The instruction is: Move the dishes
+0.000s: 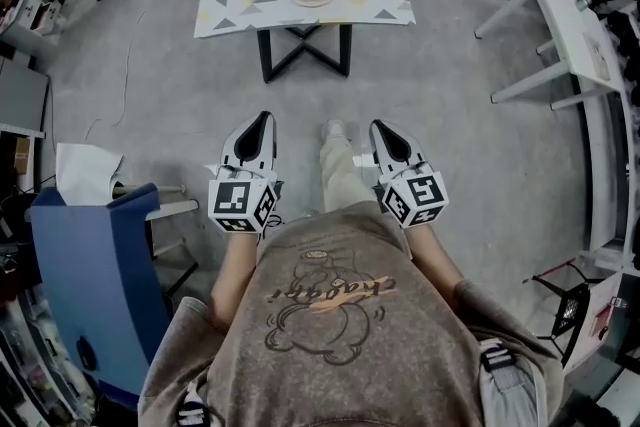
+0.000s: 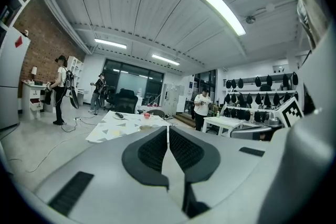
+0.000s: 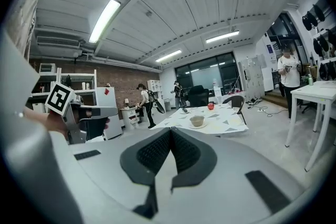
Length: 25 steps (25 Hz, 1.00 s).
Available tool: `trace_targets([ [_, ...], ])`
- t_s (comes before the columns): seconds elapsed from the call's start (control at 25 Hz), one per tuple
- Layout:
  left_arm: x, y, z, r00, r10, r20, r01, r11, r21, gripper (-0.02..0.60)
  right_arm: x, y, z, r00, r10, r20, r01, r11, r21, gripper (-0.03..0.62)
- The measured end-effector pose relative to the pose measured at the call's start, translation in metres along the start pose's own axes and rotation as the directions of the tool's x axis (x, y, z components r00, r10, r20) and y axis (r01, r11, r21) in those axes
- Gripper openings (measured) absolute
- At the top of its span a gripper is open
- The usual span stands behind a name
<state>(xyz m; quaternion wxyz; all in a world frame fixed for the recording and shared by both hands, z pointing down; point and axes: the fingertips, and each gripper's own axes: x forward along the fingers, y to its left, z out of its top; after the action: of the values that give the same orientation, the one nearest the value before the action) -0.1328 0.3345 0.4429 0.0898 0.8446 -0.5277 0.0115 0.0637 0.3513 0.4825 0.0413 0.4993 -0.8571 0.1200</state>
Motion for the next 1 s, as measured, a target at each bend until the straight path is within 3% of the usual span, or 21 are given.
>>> trace_targets([
  [0.56, 0.127, 0.062, 0.029, 0.999, 0.052, 0.001, -0.052, 0.999, 0.002, 0.028, 0.135, -0.072, 0.038, 0.998, 0.060, -0.007, -0.060, 0.998, 0.004, 0.002],
  [1.0, 0.236, 0.100, 0.055, 0.994, 0.106, -0.029, -0.106, 0.994, 0.002, 0.028, 0.239, -0.145, 0.090, 0.990, 0.140, -0.018, -0.140, 0.990, 0.007, 0.002],
])
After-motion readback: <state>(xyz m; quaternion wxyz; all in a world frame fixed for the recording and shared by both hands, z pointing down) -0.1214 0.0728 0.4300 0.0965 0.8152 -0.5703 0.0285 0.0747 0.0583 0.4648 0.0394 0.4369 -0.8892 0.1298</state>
